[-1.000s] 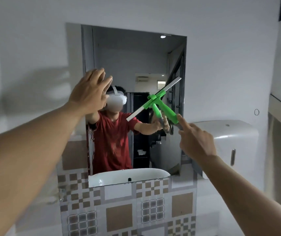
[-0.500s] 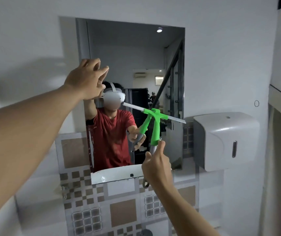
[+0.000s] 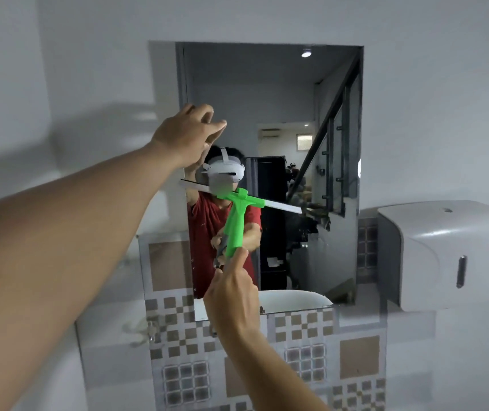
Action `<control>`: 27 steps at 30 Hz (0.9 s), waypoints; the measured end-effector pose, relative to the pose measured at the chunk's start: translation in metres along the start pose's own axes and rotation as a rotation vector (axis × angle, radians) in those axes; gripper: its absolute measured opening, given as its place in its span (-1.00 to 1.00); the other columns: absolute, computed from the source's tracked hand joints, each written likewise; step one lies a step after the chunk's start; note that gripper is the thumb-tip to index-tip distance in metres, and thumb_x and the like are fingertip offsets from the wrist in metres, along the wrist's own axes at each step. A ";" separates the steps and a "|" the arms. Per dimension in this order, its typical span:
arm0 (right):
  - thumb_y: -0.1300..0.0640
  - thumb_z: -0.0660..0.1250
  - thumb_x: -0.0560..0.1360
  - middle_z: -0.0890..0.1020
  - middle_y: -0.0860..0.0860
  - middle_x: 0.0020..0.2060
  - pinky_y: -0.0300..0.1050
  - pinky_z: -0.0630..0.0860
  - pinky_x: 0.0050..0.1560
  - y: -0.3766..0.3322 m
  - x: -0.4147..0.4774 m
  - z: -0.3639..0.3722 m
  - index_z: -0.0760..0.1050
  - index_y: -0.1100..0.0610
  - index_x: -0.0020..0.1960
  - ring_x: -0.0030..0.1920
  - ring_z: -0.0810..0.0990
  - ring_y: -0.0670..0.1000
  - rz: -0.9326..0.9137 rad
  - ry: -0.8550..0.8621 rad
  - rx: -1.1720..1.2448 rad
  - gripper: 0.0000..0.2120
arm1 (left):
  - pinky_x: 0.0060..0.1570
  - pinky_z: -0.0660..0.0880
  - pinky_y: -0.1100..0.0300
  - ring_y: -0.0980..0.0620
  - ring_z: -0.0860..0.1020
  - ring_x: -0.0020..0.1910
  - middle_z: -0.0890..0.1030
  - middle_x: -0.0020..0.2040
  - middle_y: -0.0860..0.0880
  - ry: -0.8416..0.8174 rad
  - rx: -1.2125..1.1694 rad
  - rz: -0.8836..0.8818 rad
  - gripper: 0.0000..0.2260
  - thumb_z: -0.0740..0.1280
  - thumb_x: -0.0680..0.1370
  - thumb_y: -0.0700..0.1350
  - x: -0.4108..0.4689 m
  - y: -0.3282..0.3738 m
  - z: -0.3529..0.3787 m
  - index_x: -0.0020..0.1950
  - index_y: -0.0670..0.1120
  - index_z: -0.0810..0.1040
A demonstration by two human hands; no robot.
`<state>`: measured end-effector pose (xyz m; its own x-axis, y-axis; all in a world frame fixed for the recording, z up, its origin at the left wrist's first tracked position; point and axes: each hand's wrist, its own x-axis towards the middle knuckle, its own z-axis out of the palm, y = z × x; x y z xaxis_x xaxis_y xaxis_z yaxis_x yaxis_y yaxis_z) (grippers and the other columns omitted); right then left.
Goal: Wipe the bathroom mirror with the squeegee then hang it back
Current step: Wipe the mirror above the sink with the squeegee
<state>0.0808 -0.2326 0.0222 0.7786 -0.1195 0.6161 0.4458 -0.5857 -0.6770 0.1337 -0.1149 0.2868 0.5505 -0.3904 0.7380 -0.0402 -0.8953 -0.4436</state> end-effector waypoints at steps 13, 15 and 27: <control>0.26 0.16 0.59 0.60 0.15 -0.11 -0.15 0.17 -0.59 0.083 -0.005 -0.060 -0.03 0.10 0.62 -0.49 0.38 0.02 -0.333 -0.128 -0.631 -0.33 | 0.08 0.57 -0.24 -0.29 0.36 0.35 0.35 0.46 -0.19 0.098 0.031 -0.015 -0.48 0.32 0.54 -0.27 -0.006 0.009 0.016 0.49 -0.05 0.35; 0.28 0.10 0.61 0.56 0.13 -0.12 -0.12 0.36 -0.56 0.090 0.003 -0.074 -0.09 0.07 0.61 -0.49 0.40 -0.01 -0.368 -0.150 -0.695 -0.35 | 0.22 0.50 -0.23 -0.33 0.36 0.36 0.34 0.47 -0.26 0.122 0.043 -0.044 -0.47 0.33 0.52 -0.24 -0.017 0.015 0.022 0.50 -0.10 0.35; 0.24 0.07 0.59 0.59 0.14 -0.13 -0.06 0.36 -0.50 0.137 0.029 -0.159 -0.03 0.03 0.62 -0.42 0.60 0.09 -0.445 -0.099 -1.008 -0.36 | 0.53 0.19 -0.11 -0.23 0.09 0.57 0.07 0.62 -0.18 0.005 -0.044 -0.086 -0.45 0.34 0.56 0.11 -0.080 0.059 0.067 0.45 -0.20 0.48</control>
<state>0.0941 -0.4437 0.0108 0.6901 0.3024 0.6575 0.1657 -0.9504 0.2632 0.1437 -0.1223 0.1674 0.5495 -0.3123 0.7749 -0.0292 -0.9341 -0.3557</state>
